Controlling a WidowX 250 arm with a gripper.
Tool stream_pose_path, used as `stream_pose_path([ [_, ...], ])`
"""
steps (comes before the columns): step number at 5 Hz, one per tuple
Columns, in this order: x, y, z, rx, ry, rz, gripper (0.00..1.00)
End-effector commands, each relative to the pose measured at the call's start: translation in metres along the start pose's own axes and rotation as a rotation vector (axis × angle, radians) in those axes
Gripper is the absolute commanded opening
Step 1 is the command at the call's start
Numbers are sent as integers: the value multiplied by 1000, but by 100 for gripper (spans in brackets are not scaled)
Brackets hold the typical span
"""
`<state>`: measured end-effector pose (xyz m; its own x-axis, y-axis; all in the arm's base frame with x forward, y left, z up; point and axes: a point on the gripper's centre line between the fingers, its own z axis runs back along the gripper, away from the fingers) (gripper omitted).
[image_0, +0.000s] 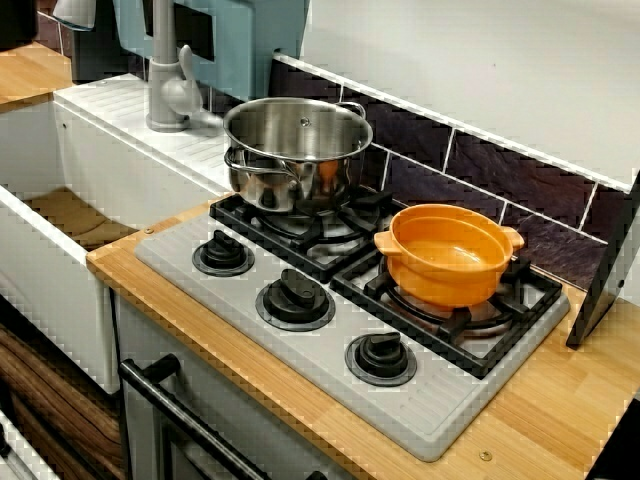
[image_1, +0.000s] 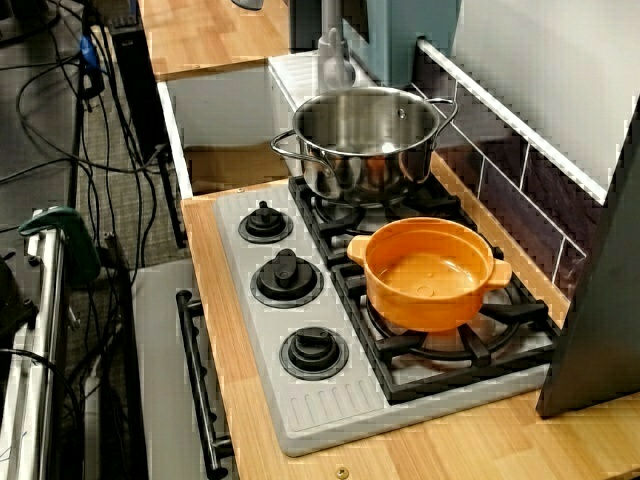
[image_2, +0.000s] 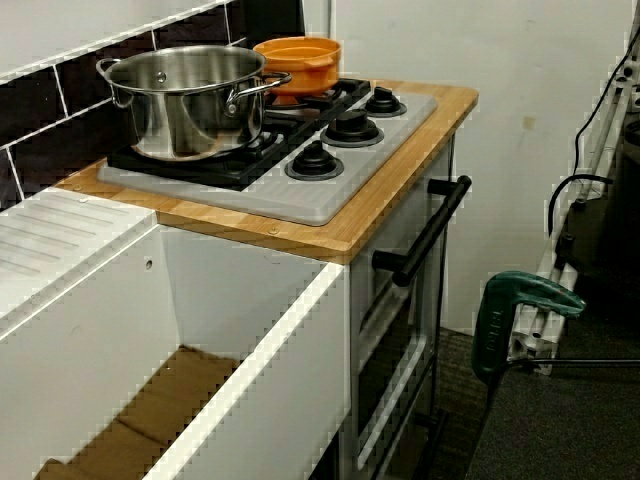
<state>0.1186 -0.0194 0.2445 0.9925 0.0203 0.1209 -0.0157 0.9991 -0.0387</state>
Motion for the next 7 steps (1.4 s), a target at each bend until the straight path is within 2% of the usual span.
stream_pose_path([
  [1,0,0,0,0,0,0,100],
  [2,18,1,-3,-3,31,-125,100],
  [3,22,9,2,-46,31,-99,100],
  [4,18,10,6,-42,15,-81,100],
  [5,22,0,-5,-6,9,-70,100],
  [6,40,-3,-15,13,21,-13,100],
  [7,60,-20,-10,-5,10,-50,100],
])
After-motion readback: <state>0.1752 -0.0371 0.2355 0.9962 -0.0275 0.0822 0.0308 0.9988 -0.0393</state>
